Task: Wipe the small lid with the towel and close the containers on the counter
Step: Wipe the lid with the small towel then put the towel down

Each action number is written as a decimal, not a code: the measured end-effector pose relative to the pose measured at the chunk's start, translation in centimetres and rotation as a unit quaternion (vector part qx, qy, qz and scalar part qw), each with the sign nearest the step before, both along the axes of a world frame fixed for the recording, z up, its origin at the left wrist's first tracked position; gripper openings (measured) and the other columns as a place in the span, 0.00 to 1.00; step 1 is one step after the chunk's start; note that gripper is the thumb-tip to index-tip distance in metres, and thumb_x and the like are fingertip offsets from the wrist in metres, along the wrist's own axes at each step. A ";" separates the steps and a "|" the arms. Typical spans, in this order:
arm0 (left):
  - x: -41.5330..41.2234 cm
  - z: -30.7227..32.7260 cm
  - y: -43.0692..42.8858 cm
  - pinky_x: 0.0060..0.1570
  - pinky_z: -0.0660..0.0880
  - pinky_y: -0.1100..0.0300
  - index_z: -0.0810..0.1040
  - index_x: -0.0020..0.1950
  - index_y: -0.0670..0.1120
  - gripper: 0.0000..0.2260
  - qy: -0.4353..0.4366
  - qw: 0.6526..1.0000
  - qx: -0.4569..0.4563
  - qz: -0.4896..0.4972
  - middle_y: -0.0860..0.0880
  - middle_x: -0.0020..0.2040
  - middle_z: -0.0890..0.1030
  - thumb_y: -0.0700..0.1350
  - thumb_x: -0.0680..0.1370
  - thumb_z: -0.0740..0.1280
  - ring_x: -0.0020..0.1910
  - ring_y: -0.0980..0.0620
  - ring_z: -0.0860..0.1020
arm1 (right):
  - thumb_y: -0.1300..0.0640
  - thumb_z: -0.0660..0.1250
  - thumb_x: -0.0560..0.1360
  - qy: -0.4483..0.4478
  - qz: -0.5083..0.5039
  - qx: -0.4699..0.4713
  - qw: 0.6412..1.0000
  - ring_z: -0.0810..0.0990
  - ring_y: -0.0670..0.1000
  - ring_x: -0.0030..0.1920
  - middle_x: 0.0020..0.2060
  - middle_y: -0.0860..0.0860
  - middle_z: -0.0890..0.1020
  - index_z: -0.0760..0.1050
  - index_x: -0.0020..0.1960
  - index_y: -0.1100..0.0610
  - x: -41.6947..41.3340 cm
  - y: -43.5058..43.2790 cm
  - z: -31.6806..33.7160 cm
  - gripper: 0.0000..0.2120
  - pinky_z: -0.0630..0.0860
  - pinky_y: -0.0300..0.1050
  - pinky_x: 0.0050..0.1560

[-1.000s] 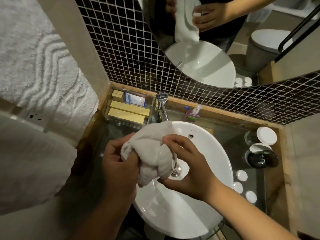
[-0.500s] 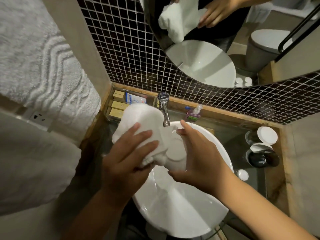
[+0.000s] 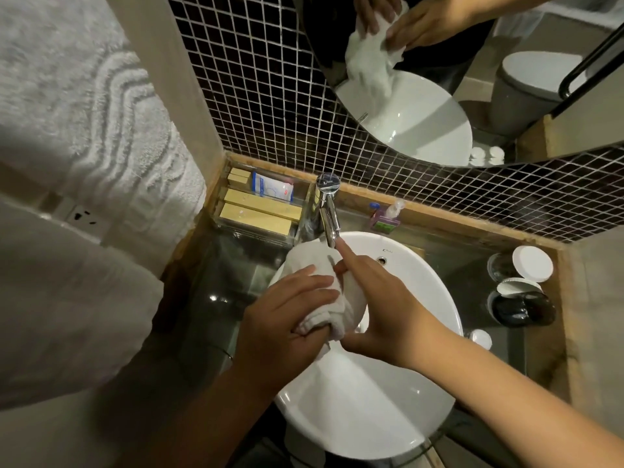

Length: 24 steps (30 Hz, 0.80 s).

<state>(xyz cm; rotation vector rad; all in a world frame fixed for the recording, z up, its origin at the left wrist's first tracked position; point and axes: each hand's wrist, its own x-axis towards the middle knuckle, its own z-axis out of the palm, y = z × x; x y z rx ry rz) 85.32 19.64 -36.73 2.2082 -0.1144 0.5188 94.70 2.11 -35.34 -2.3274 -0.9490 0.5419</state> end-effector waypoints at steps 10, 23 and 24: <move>-0.7 -2.4 5.5 0.60 0.78 0.45 0.81 0.61 0.42 0.15 0.062 0.987 0.131 0.063 0.44 0.64 0.80 0.39 0.74 0.72 0.68 0.46 0.74 | 0.45 0.81 0.65 -0.014 0.006 0.064 0.998 0.76 0.35 0.56 0.63 0.38 0.74 0.57 0.80 0.43 0.1 -0.2 1.1 0.50 0.70 0.26 0.58; -2.4 -13.1 9.5 0.62 0.76 0.42 0.80 0.63 0.45 0.16 0.198 0.943 0.133 0.233 0.45 0.68 0.76 0.38 0.75 0.72 0.72 0.43 0.70 | 0.37 0.84 0.53 0.039 -0.060 0.055 0.996 0.77 0.35 0.58 0.55 0.32 0.78 0.80 0.54 0.39 0.3 0.9 0.4 0.31 0.70 0.23 0.52; -2.5 -14.3 9.1 0.63 0.75 0.41 0.80 0.64 0.47 0.17 0.224 0.938 0.129 0.232 0.46 0.69 0.76 0.39 0.75 0.72 0.72 0.44 0.69 | 0.37 0.85 0.53 0.041 -0.060 0.058 0.996 0.77 0.35 0.58 0.55 0.32 0.78 0.80 0.54 0.39 0.3 1.2 0.4 0.32 0.71 0.23 0.51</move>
